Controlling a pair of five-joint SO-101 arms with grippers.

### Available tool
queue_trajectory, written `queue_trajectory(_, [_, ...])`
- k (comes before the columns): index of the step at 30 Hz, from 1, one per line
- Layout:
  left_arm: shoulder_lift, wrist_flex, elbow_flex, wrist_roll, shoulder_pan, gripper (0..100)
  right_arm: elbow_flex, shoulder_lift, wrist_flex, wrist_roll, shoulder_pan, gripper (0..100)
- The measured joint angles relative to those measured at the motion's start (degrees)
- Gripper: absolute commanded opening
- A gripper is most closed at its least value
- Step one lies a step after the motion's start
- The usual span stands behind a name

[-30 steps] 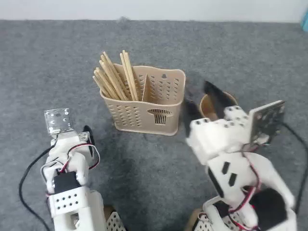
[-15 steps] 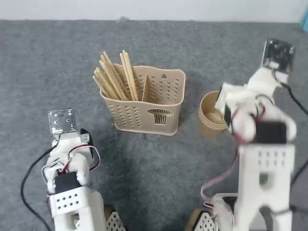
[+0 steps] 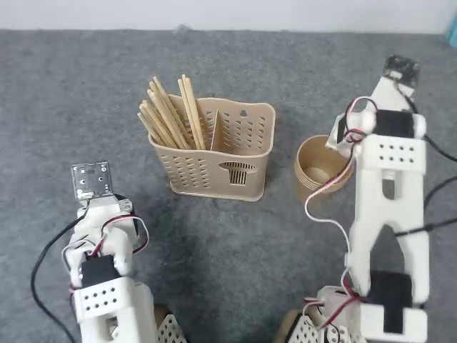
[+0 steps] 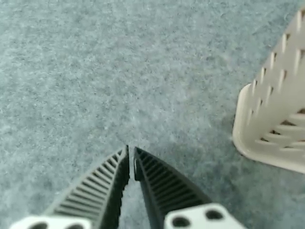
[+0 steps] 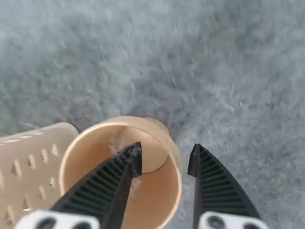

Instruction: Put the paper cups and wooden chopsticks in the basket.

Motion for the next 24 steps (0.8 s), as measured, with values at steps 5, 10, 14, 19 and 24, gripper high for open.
queue_trajectory(5, [0.0, 0.0, 0.0, 0.0, 0.0, 1, 0.0, 5.36, 0.0, 0.0, 0.09, 13.2])
queue_trajectory(10, [0.0, 0.0, 0.0, 0.0, 0.0, 1, 0.0, 8.44, 0.0, 0.0, 0.18, 2.8])
queue_trajectory(14, [0.0, 0.0, 0.0, 0.0, 0.0, 1, -0.09, 8.62, 1.58, 0.0, 0.09, 0.7])
queue_trajectory(19, [0.0, 0.0, 0.0, 0.0, 0.0, 1, -6.68, 8.62, 8.35, 0.09, 1.14, 0.6])
queue_trajectory(24, [0.0, 0.0, 0.0, 0.0, 0.0, 1, -19.78, 6.86, 17.49, 0.88, 3.6, 0.6])
